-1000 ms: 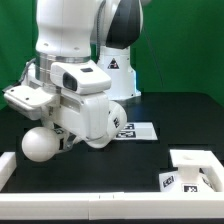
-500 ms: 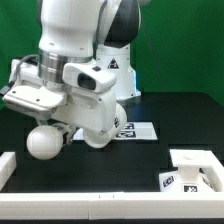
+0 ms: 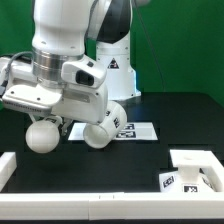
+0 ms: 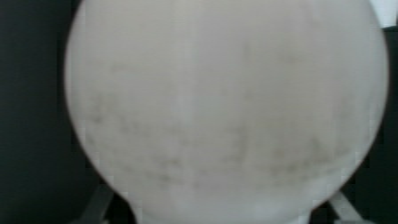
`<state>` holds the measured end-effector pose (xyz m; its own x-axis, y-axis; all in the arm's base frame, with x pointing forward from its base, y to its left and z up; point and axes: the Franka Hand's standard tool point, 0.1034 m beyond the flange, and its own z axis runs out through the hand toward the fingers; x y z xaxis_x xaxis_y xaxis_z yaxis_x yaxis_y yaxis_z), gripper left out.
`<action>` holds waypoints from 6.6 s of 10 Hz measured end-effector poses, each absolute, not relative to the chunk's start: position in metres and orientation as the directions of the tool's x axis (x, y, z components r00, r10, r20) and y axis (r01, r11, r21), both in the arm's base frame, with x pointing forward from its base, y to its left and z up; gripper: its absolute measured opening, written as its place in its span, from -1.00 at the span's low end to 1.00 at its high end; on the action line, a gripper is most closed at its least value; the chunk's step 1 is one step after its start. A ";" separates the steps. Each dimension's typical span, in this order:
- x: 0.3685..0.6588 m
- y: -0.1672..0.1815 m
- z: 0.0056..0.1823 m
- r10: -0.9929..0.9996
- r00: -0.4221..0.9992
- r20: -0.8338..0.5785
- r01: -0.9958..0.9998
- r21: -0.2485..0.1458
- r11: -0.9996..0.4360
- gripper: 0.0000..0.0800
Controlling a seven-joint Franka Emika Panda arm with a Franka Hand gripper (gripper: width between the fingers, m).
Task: Assemble lamp
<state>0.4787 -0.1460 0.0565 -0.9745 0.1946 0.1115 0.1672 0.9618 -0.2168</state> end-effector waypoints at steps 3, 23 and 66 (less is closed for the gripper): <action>0.454 -0.147 0.039 0.119 -0.968 0.220 0.066 -0.234 0.970 -0.15; 0.444 -0.149 0.026 0.190 -0.949 0.251 0.125 -0.254 0.959 0.75; 0.515 -0.149 0.085 -0.180 0.674 -0.716 -0.220 0.038 -0.975 0.75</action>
Offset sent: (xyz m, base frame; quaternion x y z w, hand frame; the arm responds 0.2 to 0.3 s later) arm -0.0215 0.0111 -0.0311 -0.0084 0.1181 -0.0556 0.9914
